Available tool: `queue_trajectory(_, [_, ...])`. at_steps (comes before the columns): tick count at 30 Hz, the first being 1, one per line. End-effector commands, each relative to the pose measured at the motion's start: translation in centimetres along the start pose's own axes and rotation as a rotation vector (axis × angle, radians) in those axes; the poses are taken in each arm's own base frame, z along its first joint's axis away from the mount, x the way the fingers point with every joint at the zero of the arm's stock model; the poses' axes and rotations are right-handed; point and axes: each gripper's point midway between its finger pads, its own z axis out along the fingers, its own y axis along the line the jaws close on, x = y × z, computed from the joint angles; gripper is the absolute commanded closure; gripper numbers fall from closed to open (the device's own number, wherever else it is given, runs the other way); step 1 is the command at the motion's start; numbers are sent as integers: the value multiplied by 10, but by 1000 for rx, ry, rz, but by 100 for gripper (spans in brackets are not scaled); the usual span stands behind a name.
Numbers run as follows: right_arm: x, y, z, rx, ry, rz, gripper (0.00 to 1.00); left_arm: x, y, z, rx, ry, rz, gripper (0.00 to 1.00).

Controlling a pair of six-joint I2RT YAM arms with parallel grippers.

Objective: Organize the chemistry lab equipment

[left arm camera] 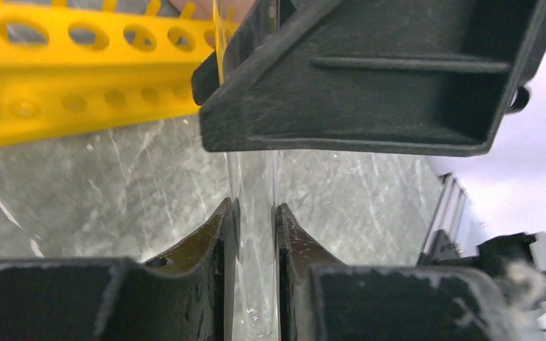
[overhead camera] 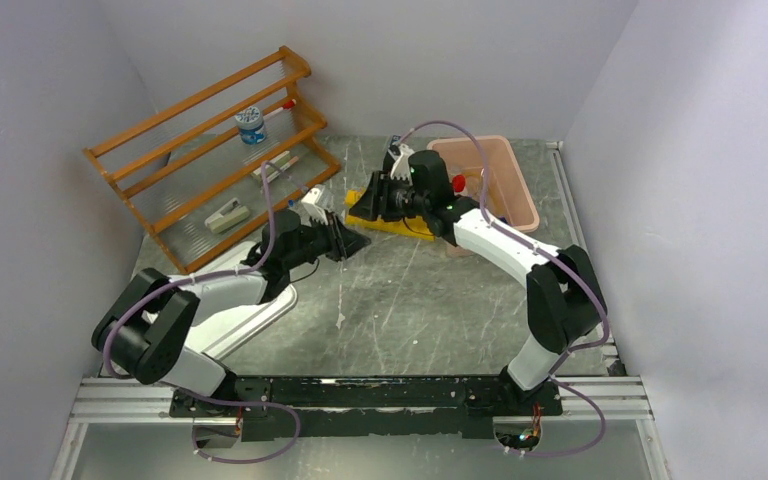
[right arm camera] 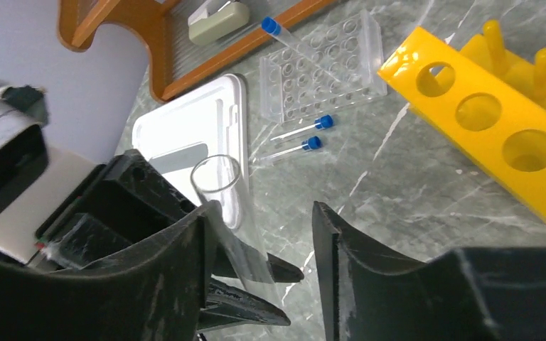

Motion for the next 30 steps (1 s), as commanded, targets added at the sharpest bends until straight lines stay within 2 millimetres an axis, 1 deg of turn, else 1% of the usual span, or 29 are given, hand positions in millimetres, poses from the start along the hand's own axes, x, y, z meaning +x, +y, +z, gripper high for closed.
queue_trajectory(1, [-14,2,-17,54,24,-32,45,-13,-19,-1,74,61,268,95])
queue_trajectory(4, [-18,7,-20,51,39,-16,46,-12,-17,-2,77,97,351,95])
queue_trajectory(7, [-24,7,-25,66,32,25,54,-15,-10,-2,37,115,394,95])
queue_trajectory(10, [-23,9,-29,45,40,77,64,-18,-4,-3,0,107,408,95])
queue_trajectory(13, [-19,14,-32,12,63,95,65,-19,-1,-4,-23,106,416,95])
queue_trajectory(18, [-19,19,-33,-19,68,100,65,-21,0,-5,-33,107,416,95])
queue_trajectory(21, [-18,22,-32,-40,78,100,73,-21,1,-6,-41,113,413,95])
queue_trajectory(23, [-17,20,-31,-33,75,98,78,-22,1,-5,-47,115,412,95])
queue_trajectory(25, [-17,15,-30,-13,70,90,81,-24,0,-5,-49,113,412,95])
queue_trajectory(27, [-20,13,-29,1,54,73,85,-27,-2,-5,-48,108,405,91])
queue_trajectory(28, [-23,12,-29,11,40,61,86,-29,-2,-5,-60,102,387,84])
queue_trajectory(29, [-27,12,-30,19,24,48,86,-30,0,-5,-82,102,370,76])
queue_trajectory(30, [-32,10,-31,34,7,28,86,-33,3,-5,-112,103,356,64])
